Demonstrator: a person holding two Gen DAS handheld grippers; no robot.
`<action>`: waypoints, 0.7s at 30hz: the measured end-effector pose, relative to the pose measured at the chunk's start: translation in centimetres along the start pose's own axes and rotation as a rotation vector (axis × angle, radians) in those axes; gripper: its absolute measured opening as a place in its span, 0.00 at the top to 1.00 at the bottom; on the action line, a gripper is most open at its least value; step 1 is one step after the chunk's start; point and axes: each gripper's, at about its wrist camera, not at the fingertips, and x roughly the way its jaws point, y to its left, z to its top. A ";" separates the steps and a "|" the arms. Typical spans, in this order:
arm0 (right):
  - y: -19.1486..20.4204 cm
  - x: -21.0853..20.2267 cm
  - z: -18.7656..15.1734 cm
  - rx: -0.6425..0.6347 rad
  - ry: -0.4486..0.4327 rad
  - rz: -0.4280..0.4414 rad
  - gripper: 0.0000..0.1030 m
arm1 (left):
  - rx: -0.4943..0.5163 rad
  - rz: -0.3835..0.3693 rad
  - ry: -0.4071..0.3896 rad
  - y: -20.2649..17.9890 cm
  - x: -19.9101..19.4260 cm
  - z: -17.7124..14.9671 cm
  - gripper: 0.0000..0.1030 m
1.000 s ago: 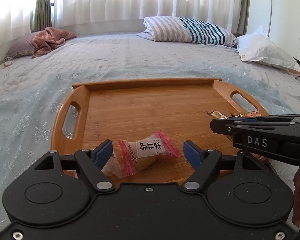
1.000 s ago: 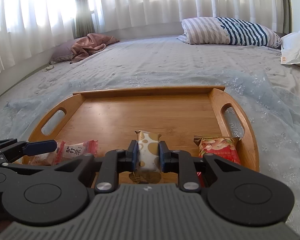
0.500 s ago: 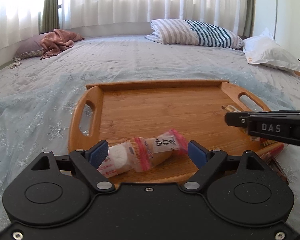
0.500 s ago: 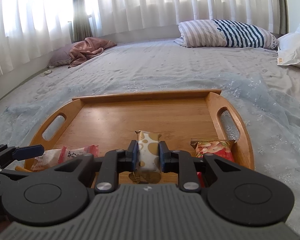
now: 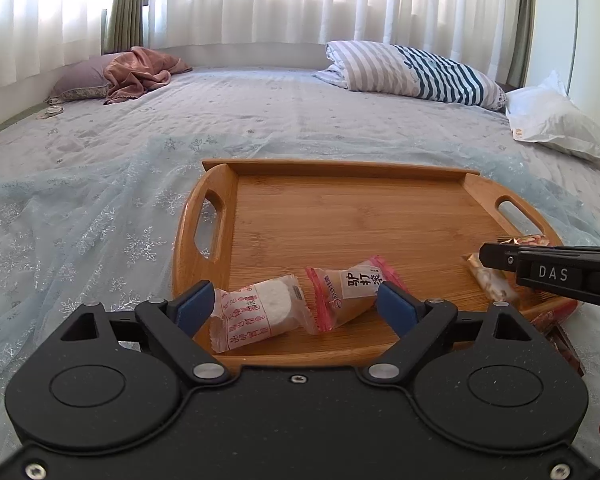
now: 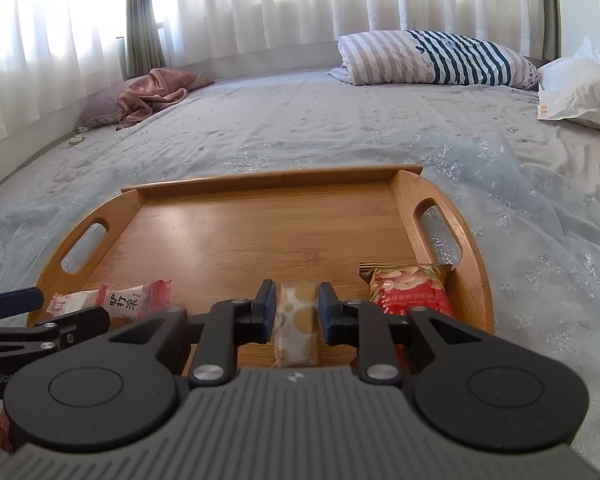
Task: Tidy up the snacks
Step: 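Release the pink pastry onto the tray with the left tool while the right tool releases the beige bar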
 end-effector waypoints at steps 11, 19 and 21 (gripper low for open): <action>0.2 -0.5 -0.3 -0.004 -0.005 0.004 0.71 | -0.013 -0.003 0.009 0.0 0.1 0.0 0.13; 1.2 -1.1 -0.2 -0.025 -0.010 0.040 0.57 | -0.022 -0.001 0.007 -0.2 -0.3 -0.2 0.12; 1.3 -1.4 -0.3 -0.028 -0.012 0.036 0.57 | -0.024 -0.004 0.009 -0.1 -0.4 -0.2 0.11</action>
